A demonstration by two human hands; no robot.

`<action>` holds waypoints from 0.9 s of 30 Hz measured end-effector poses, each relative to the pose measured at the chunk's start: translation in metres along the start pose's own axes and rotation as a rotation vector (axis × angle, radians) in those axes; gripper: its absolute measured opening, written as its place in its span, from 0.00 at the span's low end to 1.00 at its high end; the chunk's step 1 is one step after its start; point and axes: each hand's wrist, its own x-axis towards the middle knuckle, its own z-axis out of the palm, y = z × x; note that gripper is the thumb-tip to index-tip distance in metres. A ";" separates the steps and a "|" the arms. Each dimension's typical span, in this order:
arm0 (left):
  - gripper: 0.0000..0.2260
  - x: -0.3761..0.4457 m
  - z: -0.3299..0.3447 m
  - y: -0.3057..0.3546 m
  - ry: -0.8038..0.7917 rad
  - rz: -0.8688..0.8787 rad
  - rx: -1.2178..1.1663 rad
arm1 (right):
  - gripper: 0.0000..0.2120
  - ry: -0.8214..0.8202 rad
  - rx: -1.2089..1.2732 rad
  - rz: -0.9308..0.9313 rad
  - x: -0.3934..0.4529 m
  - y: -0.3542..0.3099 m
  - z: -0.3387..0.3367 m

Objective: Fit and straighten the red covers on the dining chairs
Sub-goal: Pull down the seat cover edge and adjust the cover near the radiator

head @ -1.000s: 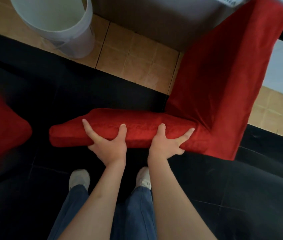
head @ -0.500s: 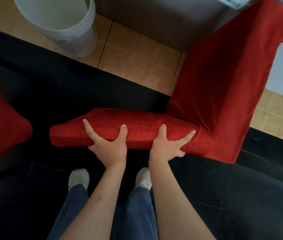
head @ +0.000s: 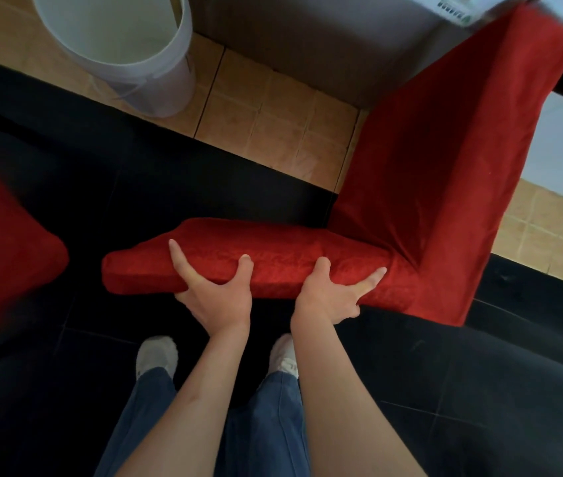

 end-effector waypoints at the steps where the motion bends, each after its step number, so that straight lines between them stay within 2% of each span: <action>1: 0.47 -0.001 -0.002 -0.002 0.001 0.005 0.006 | 0.46 0.002 -0.001 0.004 -0.001 0.003 -0.001; 19: 0.46 0.012 -0.047 -0.021 -0.059 0.055 0.111 | 0.44 0.052 -0.023 0.074 -0.030 0.053 -0.006; 27: 0.46 0.014 -0.035 -0.007 -0.047 0.078 0.118 | 0.45 0.033 -0.017 0.059 -0.022 0.040 0.000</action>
